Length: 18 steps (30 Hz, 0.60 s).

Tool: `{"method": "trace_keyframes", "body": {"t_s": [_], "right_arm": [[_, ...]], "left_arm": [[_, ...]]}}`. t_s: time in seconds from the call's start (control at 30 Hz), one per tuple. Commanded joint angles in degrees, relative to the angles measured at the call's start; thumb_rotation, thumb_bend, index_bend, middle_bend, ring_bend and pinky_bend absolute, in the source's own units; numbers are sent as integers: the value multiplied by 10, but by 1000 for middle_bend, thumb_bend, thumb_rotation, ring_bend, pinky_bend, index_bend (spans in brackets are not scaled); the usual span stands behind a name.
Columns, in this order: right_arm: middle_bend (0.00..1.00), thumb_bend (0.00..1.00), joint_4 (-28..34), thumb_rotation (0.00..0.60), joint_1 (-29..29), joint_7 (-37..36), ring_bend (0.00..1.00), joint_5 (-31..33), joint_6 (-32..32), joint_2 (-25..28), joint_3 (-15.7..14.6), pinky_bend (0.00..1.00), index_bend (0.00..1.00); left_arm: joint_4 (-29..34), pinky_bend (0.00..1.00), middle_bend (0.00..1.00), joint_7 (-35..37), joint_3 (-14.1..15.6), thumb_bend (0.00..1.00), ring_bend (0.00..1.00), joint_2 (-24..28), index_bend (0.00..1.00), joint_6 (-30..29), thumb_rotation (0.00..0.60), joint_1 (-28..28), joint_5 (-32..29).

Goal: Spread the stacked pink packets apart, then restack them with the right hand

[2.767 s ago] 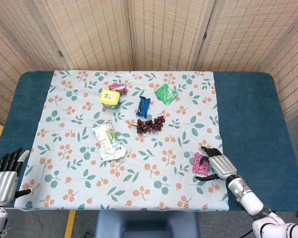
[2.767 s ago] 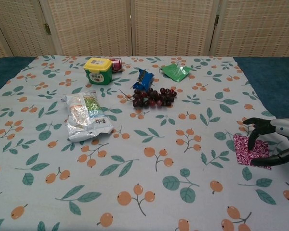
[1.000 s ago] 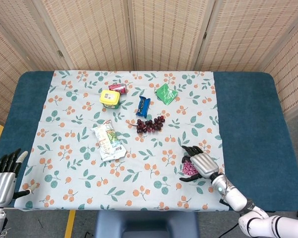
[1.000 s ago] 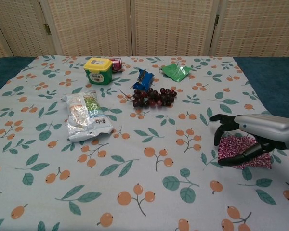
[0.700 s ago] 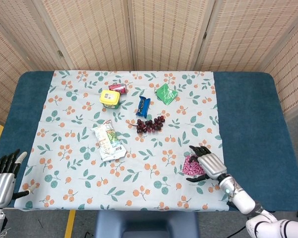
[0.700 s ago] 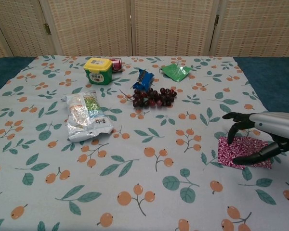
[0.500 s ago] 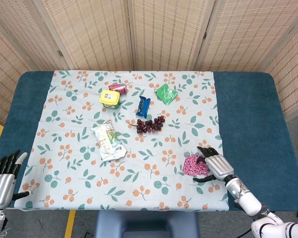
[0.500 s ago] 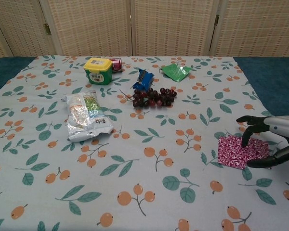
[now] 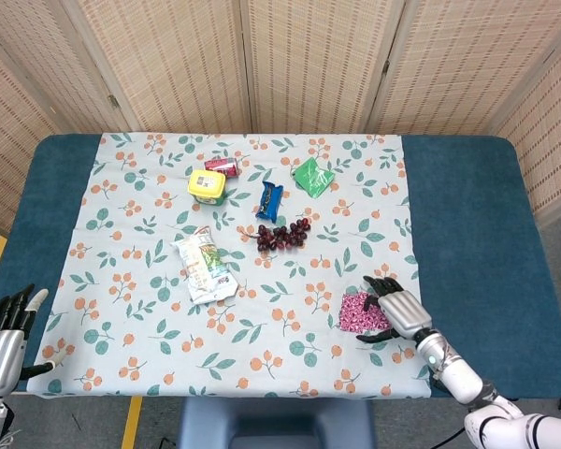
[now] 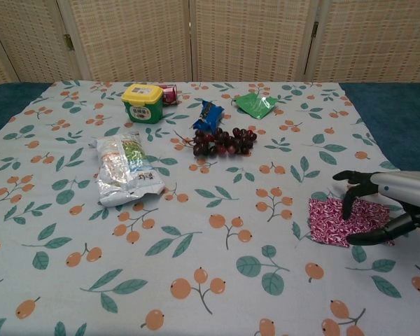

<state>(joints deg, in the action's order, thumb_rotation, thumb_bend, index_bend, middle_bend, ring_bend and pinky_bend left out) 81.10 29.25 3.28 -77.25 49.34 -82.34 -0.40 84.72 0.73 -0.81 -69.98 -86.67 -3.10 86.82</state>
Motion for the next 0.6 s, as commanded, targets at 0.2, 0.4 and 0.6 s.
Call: {"method": "trace_keyframes", "body": {"t_s": [0.2,0.4,0.6], "right_arm": [[21,81,8,230,14,16,0,-2,-4,-16,8,0,329],[21,81,11,230,24,28,0,-1,-7,-28,14,0,328],[21,81,25,231,18,25,0,-6,5,-19,10,0,328]], "left_arm": [[-6,0,0,4,-1,194,31,-2,14,1,600,0,-2],[-12,0,0,8,-1,194,31,-4,14,2,600,2,-4],[-14,0,0,13,0,193,31,-4,14,-1,600,4,-3]]}}
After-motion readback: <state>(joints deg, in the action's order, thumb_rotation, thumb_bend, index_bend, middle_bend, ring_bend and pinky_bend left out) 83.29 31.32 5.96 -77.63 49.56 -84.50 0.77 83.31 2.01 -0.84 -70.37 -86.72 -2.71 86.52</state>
